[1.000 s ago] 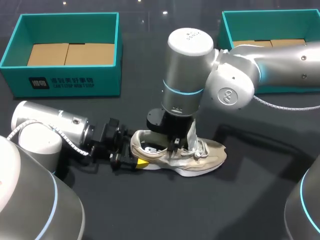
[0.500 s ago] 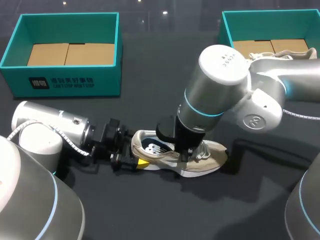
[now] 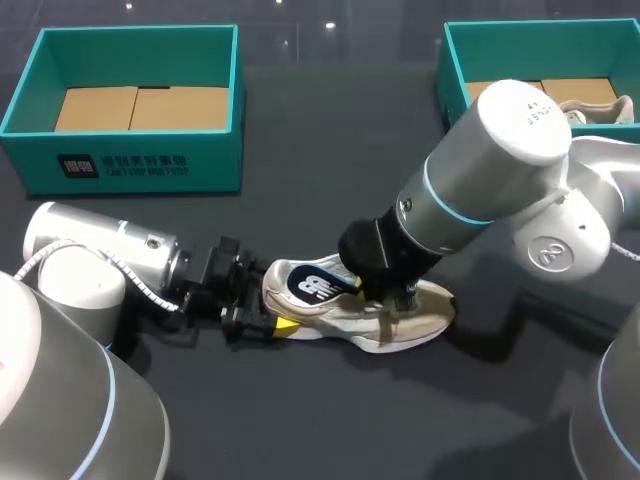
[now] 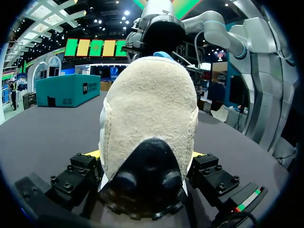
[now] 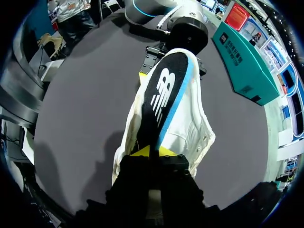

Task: Take the shoe out of the shoebox, open the shoe tongue, remove and reinsert the insole, then place the shoe into the shoebox

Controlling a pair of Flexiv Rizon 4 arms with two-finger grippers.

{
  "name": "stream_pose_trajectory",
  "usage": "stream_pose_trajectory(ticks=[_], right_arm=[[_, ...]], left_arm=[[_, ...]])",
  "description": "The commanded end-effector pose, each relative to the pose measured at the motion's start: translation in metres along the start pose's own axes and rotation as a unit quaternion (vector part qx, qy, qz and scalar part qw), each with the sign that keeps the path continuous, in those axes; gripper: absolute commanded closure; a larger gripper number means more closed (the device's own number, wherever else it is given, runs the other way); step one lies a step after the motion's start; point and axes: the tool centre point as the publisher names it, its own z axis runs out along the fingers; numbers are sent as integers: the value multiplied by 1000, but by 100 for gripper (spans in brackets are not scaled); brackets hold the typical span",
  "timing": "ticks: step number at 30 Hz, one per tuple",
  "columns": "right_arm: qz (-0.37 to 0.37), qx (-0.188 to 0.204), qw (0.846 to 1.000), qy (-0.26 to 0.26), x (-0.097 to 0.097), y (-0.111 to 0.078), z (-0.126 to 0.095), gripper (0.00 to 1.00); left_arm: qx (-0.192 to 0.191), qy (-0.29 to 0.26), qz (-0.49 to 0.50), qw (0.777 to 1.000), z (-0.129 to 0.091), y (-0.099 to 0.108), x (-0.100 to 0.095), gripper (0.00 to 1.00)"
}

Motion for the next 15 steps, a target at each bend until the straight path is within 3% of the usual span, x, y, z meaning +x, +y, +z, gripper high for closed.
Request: stream_pose_trajectory(ticks=[1, 8, 15], right_arm=[[-29, -21, 999, 16, -11, 9, -4, 100], [-83, 2, 996, 43, -28, 48, -4, 100], [-104, 15, 992, 64, -32, 65, -1, 100]], left_arm=[[0, 0, 0, 1000, -1, 1, 0, 100], [0, 0, 0, 1000, -1, 1, 0, 100], [0, 0, 0, 1000, -1, 1, 0, 100]])
